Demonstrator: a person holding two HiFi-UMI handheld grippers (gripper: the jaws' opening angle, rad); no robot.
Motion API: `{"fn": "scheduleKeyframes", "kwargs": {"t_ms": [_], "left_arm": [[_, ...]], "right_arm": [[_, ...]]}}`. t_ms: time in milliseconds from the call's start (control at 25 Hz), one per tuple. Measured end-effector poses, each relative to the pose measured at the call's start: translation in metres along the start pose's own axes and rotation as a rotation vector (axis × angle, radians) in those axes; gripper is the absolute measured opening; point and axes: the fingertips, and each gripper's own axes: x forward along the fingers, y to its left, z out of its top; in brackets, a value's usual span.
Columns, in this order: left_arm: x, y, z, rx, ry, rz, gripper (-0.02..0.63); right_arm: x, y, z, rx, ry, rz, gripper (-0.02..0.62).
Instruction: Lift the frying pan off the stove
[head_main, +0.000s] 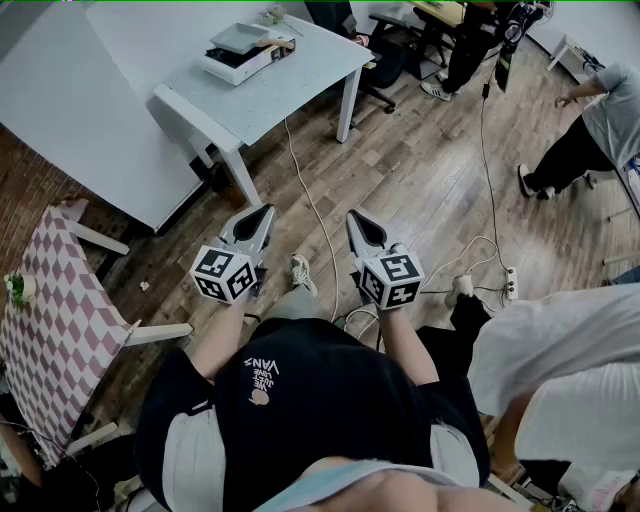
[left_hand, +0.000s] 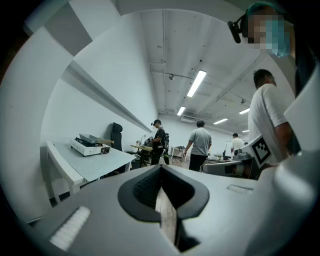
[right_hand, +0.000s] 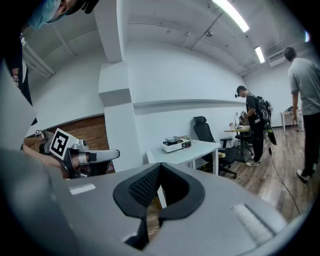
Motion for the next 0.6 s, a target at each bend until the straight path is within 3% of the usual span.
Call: {"fn": "scheduleKeyframes", "kwargs": {"t_ms": [160,200,280,320,600], "left_arm": [[0.016,-0.004,0.005,-0.002,-0.039,-0.033,0.005],[0.020,-0.002,0.005,0.000,-0.045,-0.025,0.036],[0.028,0.006,0.003,-0.009,-0.043,0.002,0.188],[0.032,0.009,0.001,-0.014,-0.038,0.011,0.212],[0.066,0.057,0.003,-0.063,-0.022,0.007,0.213]], "right_arm": [[0.006,-0.001,0.007,0.022,-0.023,0.067,0.005],[0.009,0.000,0.008,0.027,-0.030,0.082,0.015],[0.014,0.002,0.005,0.028,-0.023,0.110,0.096],[0.017,0.002,0.003,0.027,-0.017,0.117,0.107],[0.076,-0.018,0.007,0.032,0.009,0.119,0.149]]}}
